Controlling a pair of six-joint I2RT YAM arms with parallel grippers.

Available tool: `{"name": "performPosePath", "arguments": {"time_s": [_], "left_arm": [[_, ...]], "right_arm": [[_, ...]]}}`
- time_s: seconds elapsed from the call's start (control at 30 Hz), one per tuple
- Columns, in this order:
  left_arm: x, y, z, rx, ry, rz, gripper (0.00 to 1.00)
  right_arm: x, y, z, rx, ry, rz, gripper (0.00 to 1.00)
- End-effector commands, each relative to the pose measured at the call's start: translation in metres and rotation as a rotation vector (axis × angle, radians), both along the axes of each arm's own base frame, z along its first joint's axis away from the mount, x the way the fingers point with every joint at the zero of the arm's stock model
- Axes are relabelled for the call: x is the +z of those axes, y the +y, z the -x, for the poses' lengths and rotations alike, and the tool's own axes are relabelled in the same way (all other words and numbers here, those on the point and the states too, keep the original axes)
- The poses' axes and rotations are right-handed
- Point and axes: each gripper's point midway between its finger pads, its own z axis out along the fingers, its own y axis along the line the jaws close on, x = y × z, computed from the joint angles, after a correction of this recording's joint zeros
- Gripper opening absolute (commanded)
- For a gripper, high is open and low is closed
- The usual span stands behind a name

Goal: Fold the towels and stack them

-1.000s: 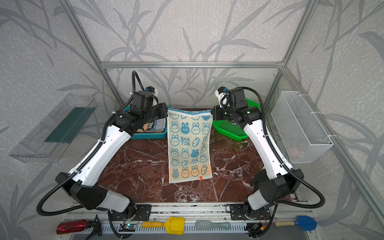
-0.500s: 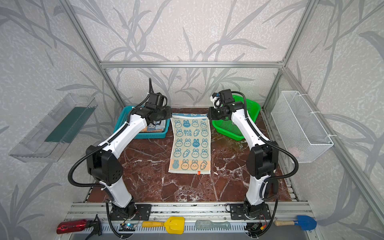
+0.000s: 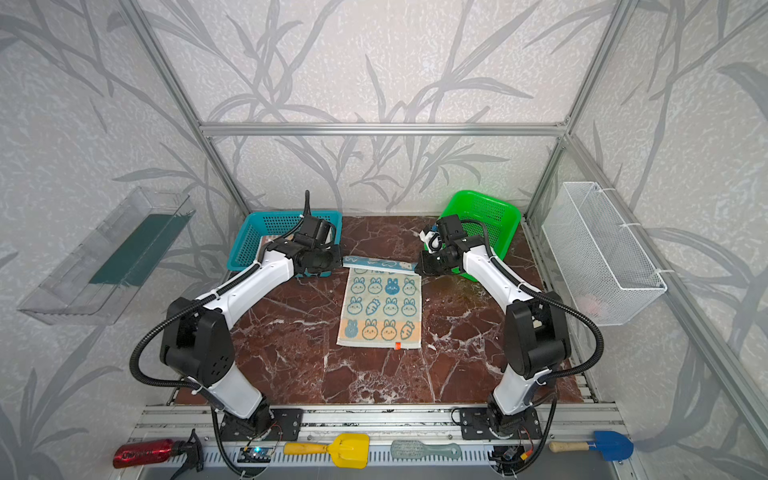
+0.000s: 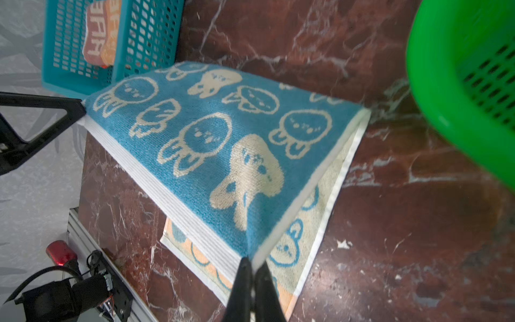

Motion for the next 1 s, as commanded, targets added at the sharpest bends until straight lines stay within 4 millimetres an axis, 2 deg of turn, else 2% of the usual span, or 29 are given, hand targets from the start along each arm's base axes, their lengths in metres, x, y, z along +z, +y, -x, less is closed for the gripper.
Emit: {"name": "performPosePath", "arguments": {"time_s": [0.0,0.2,0.33,0.43,0.57,0.7,0.87,0.97], "left_arm": [[-0.001,0.017,0.019,0.056,0.013,-0.014,0.0],[-0.049,0.017,0.068,0.043,0.113,-0.038,0.0],[-0.082,0.012,0.097,0.019,0.174,-0.072,0.0],[-0.098,0.001,0.108,-0.006,0.193,-0.075,0.0],[-0.115,-0.007,0.108,-0.013,0.212,-0.08,0.0],[-0.125,-0.011,0.098,-0.021,0.214,-0.096,0.0],[-0.119,-0.015,0.075,-0.029,0.183,-0.134,0.0],[-0.109,-0.012,0.06,-0.012,0.179,-0.171,0.0]], "right_arm": [[-0.007,-0.005,0.018,-0.014,0.008,0.013,0.0],[-0.055,0.005,0.061,0.014,0.106,0.052,0.0],[-0.083,0.002,0.074,-0.01,0.154,0.065,0.0],[-0.1,-0.001,0.077,-0.022,0.18,0.08,0.0],[-0.114,-0.002,0.073,-0.03,0.205,0.101,0.0],[-0.127,-0.001,0.062,-0.042,0.22,0.12,0.0],[-0.13,0.008,0.039,-0.053,0.221,0.11,0.0],[-0.116,0.015,0.023,-0.048,0.199,0.096,0.0]]}}
